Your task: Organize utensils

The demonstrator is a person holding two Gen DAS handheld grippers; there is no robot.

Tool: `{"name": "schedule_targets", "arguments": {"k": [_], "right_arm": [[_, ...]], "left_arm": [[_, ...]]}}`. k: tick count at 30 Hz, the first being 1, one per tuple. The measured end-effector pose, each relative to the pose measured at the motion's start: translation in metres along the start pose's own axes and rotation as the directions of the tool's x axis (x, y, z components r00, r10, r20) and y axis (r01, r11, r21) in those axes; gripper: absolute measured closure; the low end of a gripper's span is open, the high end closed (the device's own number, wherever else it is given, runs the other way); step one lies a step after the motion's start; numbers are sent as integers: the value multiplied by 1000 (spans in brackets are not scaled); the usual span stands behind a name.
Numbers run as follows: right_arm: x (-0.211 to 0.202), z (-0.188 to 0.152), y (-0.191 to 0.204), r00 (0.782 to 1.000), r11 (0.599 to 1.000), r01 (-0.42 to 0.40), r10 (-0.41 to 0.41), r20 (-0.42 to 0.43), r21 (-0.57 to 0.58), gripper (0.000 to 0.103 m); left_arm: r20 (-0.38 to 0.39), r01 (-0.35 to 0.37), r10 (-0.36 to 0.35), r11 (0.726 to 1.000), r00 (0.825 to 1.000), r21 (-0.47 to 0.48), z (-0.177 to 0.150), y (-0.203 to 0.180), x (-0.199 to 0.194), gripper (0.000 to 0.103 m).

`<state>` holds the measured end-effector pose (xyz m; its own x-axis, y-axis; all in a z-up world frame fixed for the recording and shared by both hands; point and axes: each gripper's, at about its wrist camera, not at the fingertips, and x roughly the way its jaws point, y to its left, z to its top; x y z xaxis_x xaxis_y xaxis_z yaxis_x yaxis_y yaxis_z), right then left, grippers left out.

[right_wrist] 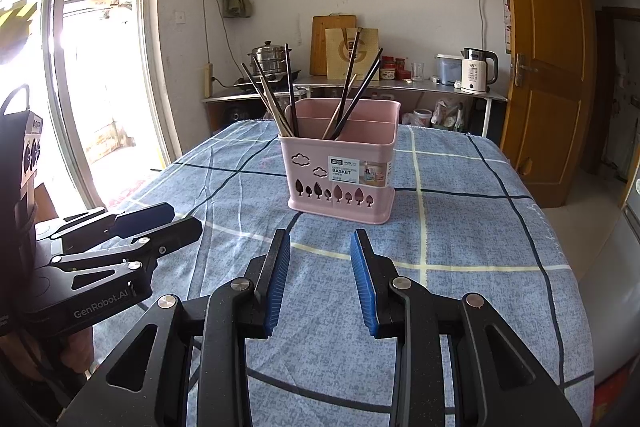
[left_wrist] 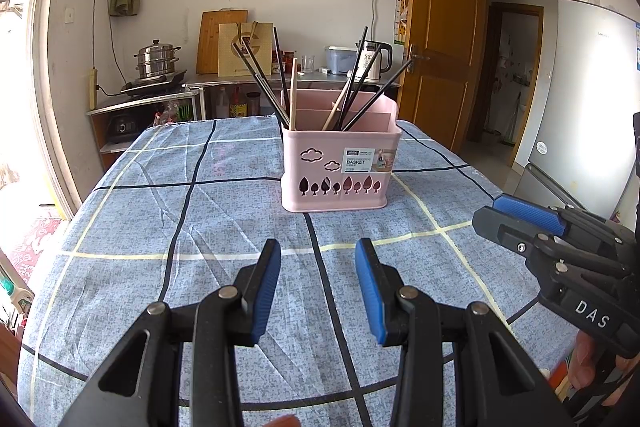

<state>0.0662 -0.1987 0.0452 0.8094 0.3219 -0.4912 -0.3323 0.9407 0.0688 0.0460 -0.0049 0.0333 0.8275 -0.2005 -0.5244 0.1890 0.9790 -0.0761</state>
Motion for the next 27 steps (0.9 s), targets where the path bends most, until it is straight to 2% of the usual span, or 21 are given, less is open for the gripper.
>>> {"name": "schedule_targets", "arguments": {"k": [27], "right_arm": [[0,0,-1,1000,1000,2,-2,-6,4,71]], "left_arm": [[-15,4,-4,1000,1000,-10,-2,0,0,61]]}}
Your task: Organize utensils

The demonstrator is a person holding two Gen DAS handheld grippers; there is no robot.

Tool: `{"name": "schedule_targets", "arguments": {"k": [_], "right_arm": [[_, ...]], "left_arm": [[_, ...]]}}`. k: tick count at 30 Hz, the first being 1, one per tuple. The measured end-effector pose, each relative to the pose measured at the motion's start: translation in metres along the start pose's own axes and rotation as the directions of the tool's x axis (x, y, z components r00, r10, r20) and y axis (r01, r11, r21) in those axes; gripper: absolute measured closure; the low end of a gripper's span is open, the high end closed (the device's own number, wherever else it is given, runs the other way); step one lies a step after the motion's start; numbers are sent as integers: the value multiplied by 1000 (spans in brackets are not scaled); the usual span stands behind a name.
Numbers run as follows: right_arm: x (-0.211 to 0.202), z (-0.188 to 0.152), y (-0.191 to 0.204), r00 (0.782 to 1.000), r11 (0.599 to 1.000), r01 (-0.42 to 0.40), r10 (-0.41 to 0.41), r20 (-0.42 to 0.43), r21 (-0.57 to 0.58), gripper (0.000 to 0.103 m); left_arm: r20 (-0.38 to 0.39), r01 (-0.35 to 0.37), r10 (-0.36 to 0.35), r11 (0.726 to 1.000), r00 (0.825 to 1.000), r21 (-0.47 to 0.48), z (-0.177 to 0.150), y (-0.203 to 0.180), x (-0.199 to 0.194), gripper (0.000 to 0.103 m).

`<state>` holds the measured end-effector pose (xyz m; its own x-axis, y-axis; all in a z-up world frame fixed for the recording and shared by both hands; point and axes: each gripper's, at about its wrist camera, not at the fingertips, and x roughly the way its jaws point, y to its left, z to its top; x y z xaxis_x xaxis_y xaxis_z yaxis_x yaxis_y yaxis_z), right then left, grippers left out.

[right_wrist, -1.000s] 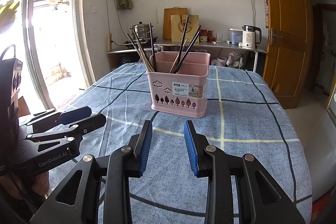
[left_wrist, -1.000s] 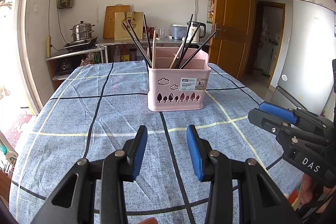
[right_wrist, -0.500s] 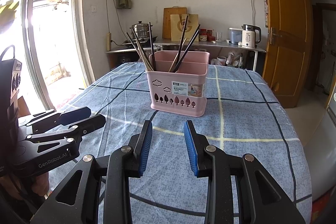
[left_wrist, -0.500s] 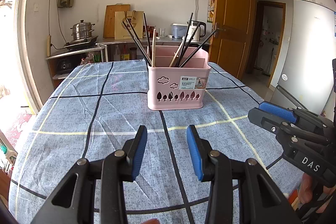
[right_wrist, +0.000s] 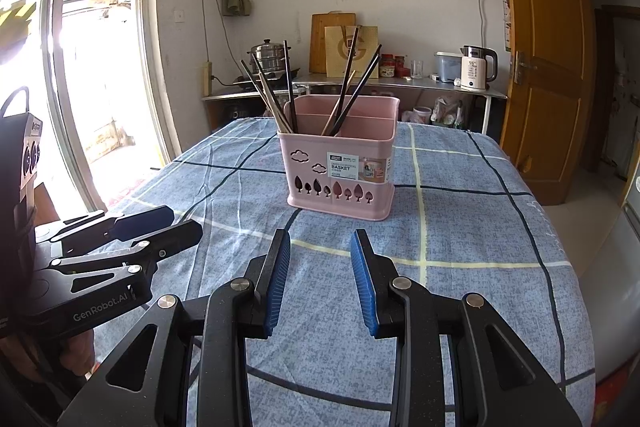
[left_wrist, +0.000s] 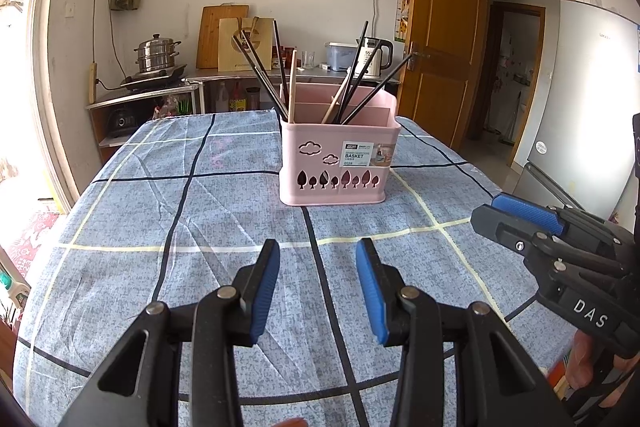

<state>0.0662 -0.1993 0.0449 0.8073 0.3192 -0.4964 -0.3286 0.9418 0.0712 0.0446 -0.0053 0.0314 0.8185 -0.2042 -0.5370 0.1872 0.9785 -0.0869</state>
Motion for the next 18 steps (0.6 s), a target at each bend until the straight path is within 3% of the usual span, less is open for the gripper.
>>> {"name": "schedule_targets", "arguments": {"k": [18], "right_arm": [[0,0,0,1000,1000,1,-1,-1,1,71]], "left_arm": [[-11,0,0,1000,1000,-2,-2,-3,3,58]]}}
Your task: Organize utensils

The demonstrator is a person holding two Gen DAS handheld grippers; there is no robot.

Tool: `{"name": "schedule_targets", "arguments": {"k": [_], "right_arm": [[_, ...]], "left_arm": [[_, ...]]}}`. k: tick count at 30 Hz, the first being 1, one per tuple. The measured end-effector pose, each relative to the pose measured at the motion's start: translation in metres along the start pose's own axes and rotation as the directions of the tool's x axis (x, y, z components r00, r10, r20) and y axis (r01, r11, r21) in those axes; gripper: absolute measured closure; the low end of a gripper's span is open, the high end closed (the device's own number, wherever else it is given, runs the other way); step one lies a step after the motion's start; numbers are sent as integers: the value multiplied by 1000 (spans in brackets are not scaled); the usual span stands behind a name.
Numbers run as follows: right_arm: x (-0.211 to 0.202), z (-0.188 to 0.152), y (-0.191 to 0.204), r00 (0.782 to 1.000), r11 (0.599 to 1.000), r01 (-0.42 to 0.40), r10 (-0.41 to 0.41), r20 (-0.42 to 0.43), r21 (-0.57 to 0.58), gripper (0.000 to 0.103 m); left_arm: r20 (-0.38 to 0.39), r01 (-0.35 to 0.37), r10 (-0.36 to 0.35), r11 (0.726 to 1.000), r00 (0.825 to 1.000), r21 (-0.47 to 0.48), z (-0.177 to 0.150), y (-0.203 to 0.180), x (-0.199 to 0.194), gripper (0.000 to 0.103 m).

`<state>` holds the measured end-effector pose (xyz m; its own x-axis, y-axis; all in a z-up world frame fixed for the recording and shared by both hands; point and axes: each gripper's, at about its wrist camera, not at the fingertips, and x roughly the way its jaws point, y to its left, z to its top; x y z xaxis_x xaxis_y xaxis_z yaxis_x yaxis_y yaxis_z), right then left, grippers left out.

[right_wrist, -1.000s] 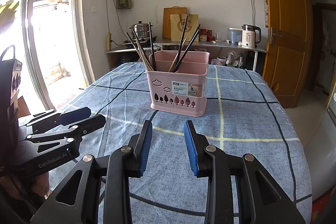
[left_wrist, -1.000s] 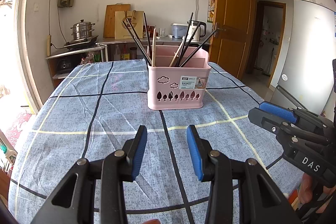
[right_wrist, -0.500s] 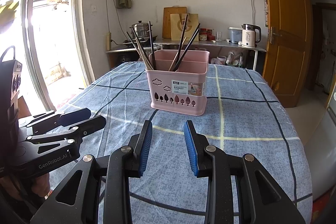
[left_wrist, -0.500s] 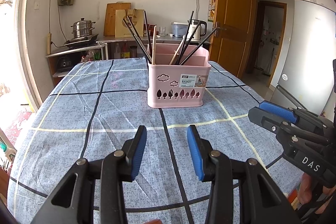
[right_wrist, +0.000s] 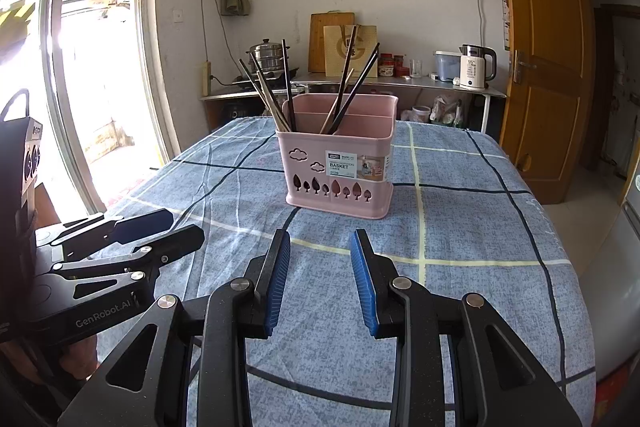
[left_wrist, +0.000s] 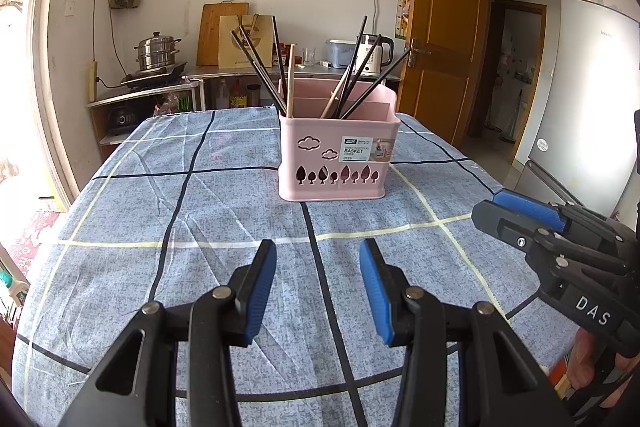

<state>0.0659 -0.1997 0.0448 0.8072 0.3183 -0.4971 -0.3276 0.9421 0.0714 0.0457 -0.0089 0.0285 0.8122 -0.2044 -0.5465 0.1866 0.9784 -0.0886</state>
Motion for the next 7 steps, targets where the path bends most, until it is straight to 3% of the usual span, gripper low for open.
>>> {"name": "schedule_targets", "arguments": {"k": [7], "right_arm": [[0,0,0,1000,1000,0,0,-1,0,71]], "left_arm": [[4,2,-2,1000,1000,1,0,0,0,58]]}}
